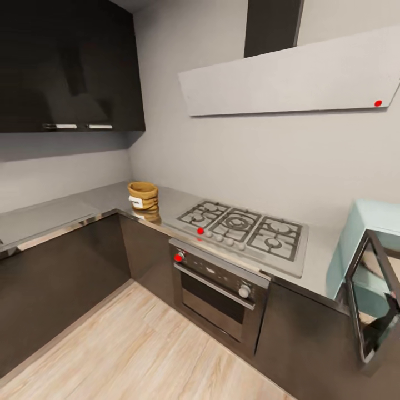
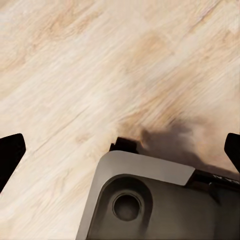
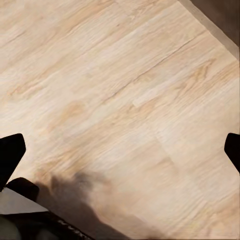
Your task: In the kitchen, take the popcorn bag from the countertop, put it into the microwave, and heat it until the popcorn is cooked so the cooked popcorn ends up inside the bag.
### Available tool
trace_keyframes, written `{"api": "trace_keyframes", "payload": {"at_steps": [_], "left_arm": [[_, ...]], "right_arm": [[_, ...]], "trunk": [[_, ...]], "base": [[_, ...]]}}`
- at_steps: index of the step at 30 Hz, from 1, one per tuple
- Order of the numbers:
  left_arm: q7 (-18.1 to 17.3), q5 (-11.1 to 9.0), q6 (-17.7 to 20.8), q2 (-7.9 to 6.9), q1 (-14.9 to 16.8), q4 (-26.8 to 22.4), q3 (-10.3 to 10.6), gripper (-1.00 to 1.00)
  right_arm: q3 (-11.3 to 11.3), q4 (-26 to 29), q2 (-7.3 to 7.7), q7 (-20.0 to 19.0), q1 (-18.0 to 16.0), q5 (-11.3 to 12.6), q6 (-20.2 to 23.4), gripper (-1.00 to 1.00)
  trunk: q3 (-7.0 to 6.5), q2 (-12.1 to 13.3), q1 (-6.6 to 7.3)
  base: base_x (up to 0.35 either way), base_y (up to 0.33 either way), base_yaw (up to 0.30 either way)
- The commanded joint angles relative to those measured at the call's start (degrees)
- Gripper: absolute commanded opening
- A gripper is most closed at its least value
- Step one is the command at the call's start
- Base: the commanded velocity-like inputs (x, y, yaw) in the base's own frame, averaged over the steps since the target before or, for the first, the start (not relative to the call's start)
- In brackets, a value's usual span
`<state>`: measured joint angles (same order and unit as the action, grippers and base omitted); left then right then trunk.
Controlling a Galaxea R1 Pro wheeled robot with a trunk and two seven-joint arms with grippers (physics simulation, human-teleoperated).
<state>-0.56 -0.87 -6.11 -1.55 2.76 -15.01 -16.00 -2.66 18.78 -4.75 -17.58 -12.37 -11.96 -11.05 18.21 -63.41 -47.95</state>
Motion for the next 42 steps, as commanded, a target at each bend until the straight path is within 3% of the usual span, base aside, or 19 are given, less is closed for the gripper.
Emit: {"api": "trace_keyframes", "payload": {"at_steps": [1, 4, 6, 14, 33, 37, 42], "left_arm": [[-0.1, -0.1, -0.2, 0.01, 0.0, 0.1, -0.1, 1.0], [-0.1, -0.1, -0.2, 0.05, 0.0, 0.1, 0.0, 1.0], [-0.1, -0.1, -0.2, 0.05, 0.0, 0.1, -0.1, 1.0], [-0.1, 0.1, -0.3, 0.04, 0.0, 0.1, 0.1, 1.0], [-0.1, 0.4, -1.3, 0.02, -0.2, 0.1, 0.3, 1.0], [-0.1, 0.4, -1.3, 0.29, -0.2, 0.1, 0.3, 1.0], [-0.1, 0.5, -1.4, 0.48, -0.1, 0.1, 0.4, 1.0]], "right_arm": [[0.8, -0.7, -0.03, 0.0, 0.0, -0.4, -1.2, 1.0], [5.3, -2.0, -0.08, 0.0, 0.1, -0.4, -4.1, 1.0], [5.9, -2.0, -0.09, 0.0, 0.1, -0.3, -4.3, 1.0], [6.2, -2.0, -0.09, 0.0, 0.1, -0.3, -4.4, 1.0], [6.3, -1.9, -0.07, 0.1, 0.1, -0.3, -4.4, 1.0], [6.3, -1.9, -0.04, 0.1, 0.1, -0.3, -4.4, 1.0], [6.3, -1.9, -0.06, 0.1, 0.1, -0.3, -4.4, 1.0]], "trunk": [[-0.12, 0.4, 0.2], [-0.66, 1.6, 0.86], [-1.02, 2.4, 1.3], [-2.46, 5.6, 3.06], [-5.87, 13.2, 7.23], [-5.87, 13.2, 7.23], [-6.76, 15.2, 8.33]], "base": [[0.222, 0.272, 0.0], [0.221, 0.272, 0.0], [0.221, 0.272, 0.0], [0.178, 0.226, 0.0], [0.004, 0.005, 0.0], [0.0, 0.0, 0.0], [0.0, 0.0, 0.0]]}}
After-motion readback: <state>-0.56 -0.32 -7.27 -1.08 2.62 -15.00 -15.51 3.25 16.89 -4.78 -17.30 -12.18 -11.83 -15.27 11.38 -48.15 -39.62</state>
